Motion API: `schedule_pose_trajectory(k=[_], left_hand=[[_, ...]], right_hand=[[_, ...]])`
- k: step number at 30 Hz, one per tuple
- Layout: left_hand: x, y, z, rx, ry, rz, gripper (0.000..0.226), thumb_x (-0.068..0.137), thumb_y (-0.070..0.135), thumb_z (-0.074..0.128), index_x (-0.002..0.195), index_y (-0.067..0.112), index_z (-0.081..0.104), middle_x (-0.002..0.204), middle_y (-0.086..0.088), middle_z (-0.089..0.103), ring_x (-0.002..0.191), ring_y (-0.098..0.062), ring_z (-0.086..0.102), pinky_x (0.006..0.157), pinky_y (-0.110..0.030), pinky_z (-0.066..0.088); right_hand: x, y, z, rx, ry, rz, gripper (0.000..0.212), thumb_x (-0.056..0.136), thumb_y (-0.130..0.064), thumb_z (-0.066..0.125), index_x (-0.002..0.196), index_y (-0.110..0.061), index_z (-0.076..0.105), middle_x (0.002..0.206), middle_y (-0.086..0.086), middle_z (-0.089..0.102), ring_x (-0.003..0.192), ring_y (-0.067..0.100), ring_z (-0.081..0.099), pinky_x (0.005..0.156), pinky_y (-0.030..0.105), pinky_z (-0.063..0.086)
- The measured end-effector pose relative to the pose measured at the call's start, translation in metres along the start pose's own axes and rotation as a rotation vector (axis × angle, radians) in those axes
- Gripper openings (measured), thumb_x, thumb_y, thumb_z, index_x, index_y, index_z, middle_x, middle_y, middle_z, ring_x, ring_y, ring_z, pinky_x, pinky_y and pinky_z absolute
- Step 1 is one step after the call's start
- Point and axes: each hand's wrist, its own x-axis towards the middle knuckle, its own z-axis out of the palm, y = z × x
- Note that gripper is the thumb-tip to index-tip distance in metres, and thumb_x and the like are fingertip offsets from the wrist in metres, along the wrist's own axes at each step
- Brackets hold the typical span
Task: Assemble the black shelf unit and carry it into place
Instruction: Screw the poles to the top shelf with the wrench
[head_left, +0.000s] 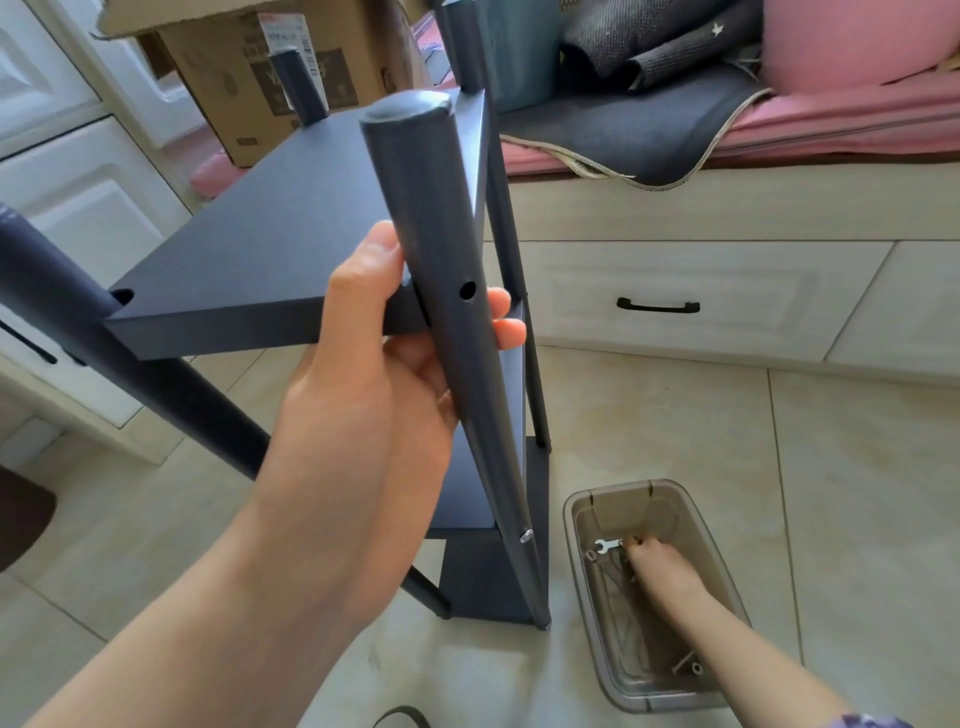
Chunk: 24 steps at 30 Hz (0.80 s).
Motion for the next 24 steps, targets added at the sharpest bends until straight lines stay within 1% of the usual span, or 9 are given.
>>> schedule_pose_trajectory(k=[5,8,9,11,15,18,20,22,24], left_hand=[[0.0,0.001,-0.001,0.002,-0.028,-0.007,0.042,0.097,0.044,0.052,0.067,0.029,0.077,0.075,0.0,0.071,0.076,-0.017,0.071,0.072,-0.024,0.057],[-0.001,0.001,0.0,0.0,-0.023,-0.021,0.043,0.1,0.043,0.05,0.069,0.028,0.077,0.077,-0.002,0.07,0.077,-0.017,0.071,0.072,-0.023,0.057],[-0.002,0.002,0.001,0.003,-0.012,-0.031,0.042,0.101,0.042,0.05,0.071,0.028,0.076,0.078,-0.003,0.07,0.077,-0.017,0.071,0.071,-0.023,0.057],[-0.004,0.003,0.005,-0.003,0.019,-0.048,0.037,0.102,0.039,0.05,0.077,0.025,0.073,0.077,-0.003,0.07,0.077,-0.016,0.071,0.073,-0.024,0.058],[-0.011,0.008,0.013,0.004,0.034,-0.102,0.044,0.101,0.037,0.049,0.068,0.029,0.076,0.072,0.002,0.07,0.077,-0.013,0.069,0.086,-0.032,0.049],[-0.013,0.015,0.015,-0.006,0.042,-0.158,0.03,0.099,0.036,0.052,0.08,0.025,0.072,0.077,-0.001,0.071,0.079,-0.015,0.069,0.087,-0.034,0.047],[-0.013,0.02,0.014,-0.006,0.035,-0.184,0.029,0.099,0.036,0.053,0.08,0.025,0.072,0.077,-0.002,0.071,0.078,-0.014,0.069,0.09,-0.035,0.047],[-0.013,0.023,0.012,-0.012,0.012,-0.212,0.031,0.099,0.035,0.053,0.08,0.025,0.075,0.076,-0.001,0.071,0.079,-0.013,0.069,0.094,-0.035,0.047],[-0.015,0.025,0.01,-0.022,-0.006,-0.237,0.026,0.1,0.036,0.052,0.093,0.022,0.073,0.079,-0.001,0.071,0.082,-0.014,0.07,0.098,-0.036,0.047]], right_hand=[[-0.006,-0.009,-0.003,0.035,0.037,-0.041,0.037,0.103,-0.008,0.035,0.138,-0.006,0.044,0.138,0.016,0.047,0.122,0.033,0.053,0.097,0.04,0.046],[-0.019,-0.018,-0.017,0.115,0.06,-0.087,0.02,0.098,-0.002,0.039,0.114,-0.009,0.049,0.124,0.015,0.055,0.105,0.029,0.056,0.084,0.035,0.046],[-0.024,-0.02,-0.023,0.166,0.068,-0.109,0.012,0.097,-0.002,0.04,0.102,-0.012,0.046,0.117,0.014,0.058,0.098,0.028,0.057,0.079,0.033,0.043],[-0.038,-0.024,-0.041,0.278,0.081,-0.139,0.01,0.099,-0.008,0.046,0.092,-0.015,0.044,0.107,0.011,0.063,0.092,0.024,0.059,0.073,0.029,0.041],[-0.084,-0.034,-0.109,0.504,0.191,-0.191,0.005,0.095,-0.017,0.06,0.091,-0.02,0.057,0.094,-0.001,0.062,0.085,0.013,0.056,0.065,0.014,0.036],[-0.135,-0.051,-0.179,0.682,0.314,-0.25,0.009,0.093,-0.019,0.062,0.085,-0.023,0.058,0.083,-0.007,0.064,0.077,0.013,0.061,0.062,0.012,0.044],[-0.176,-0.067,-0.227,0.819,0.388,-0.32,0.007,0.093,-0.017,0.062,0.087,-0.021,0.061,0.077,-0.003,0.069,0.068,0.011,0.064,0.059,0.02,0.049],[-0.215,-0.08,-0.266,0.93,0.45,-0.398,0.007,0.094,-0.013,0.061,0.09,-0.018,0.06,0.071,0.001,0.071,0.059,0.007,0.063,0.053,0.016,0.045],[-0.249,-0.089,-0.295,0.966,0.545,-0.427,0.009,0.095,-0.011,0.061,0.093,-0.019,0.057,0.068,0.002,0.07,0.054,0.005,0.06,0.052,0.013,0.043]])
